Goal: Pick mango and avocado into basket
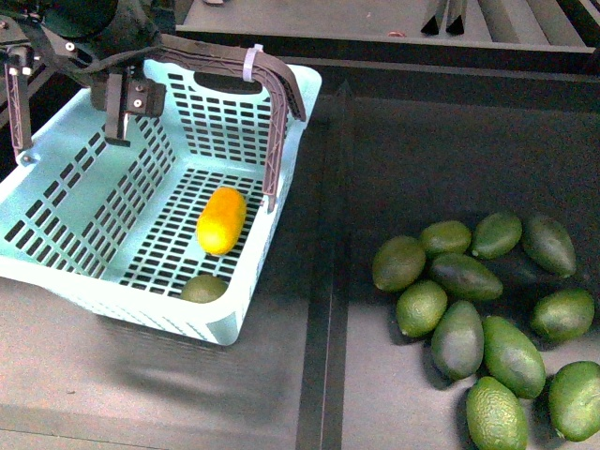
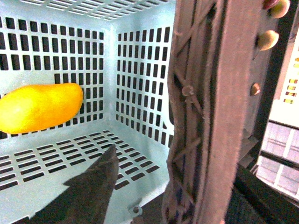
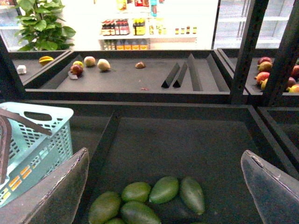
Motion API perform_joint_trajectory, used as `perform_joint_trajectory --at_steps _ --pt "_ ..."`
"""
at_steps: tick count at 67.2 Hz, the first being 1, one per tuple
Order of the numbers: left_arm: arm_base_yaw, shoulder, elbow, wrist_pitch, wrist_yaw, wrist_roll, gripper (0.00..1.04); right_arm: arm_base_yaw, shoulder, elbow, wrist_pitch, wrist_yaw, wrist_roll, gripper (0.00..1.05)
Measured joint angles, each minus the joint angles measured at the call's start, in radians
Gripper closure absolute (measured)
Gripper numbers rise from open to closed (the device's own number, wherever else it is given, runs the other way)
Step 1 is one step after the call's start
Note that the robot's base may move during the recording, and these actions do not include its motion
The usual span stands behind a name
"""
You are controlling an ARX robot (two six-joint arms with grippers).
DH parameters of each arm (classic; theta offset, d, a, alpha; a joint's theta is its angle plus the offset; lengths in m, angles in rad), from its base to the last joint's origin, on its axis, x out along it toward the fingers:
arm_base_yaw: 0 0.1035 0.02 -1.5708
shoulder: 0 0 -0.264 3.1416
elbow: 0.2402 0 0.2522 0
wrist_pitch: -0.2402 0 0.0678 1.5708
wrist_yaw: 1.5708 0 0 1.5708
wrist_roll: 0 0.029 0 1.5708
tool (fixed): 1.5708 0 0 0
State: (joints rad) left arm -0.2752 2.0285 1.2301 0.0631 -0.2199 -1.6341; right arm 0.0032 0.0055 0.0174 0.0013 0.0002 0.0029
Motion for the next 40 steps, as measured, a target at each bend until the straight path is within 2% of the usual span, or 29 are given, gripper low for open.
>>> perform_joint_trajectory --at_steps 7,11,18,23,30,31,33,34,38,40 --pt "0.0 -0.117 -0.096 0.002 -0.063 -0.045 0.22 0.0 0.0 0.0 0.0 0.0 0.0 0.09" --pt "0.0 -0.227 -0.179 -0.069 -0.148 -0.053 0.07 0.0 0.0 0.0 0.0 0.0 0.0 0.09" --pt "-0.015 -0.405 -0.285 -0.257 -0.284 -0.029 0.08 0.0 0.0 0.0 0.0 0.0 0.0 0.09" --pt "-0.034 -0.524 -0.311 -0.41 -0.327 -0.03 0.08 0.0 0.0 0.0 0.0 0.0 0.0 0.09" --pt "-0.043 -0.581 -0.314 -0.438 -0.331 -0.031 0.08 0.0 0.0 0.0 0.0 0.0 0.0 0.09" --pt "-0.041 -0.584 -0.33 -0.394 -0.306 0.023 0.1 0.0 0.0 0.0 0.0 0.0 0.0 0.09" --pt "-0.024 -0.602 -0.419 -0.18 -0.202 0.175 0.17 0.0 0.0 0.0 0.0 -0.001 0.0 0.09" --pt "-0.019 -0.607 -0.446 -0.122 -0.172 0.201 0.19 0.0 0.0 0.0 0.0 0.0 0.0 0.09" --pt "0.014 -0.636 -0.667 0.314 -0.037 0.621 0.33 0.0 0.0 0.0 0.0 0.0 0.0 0.09" --pt "0.025 -0.649 -0.737 0.472 -0.018 0.781 0.38 0.0 0.0 0.0 0.0 0.002 0.0 0.09"
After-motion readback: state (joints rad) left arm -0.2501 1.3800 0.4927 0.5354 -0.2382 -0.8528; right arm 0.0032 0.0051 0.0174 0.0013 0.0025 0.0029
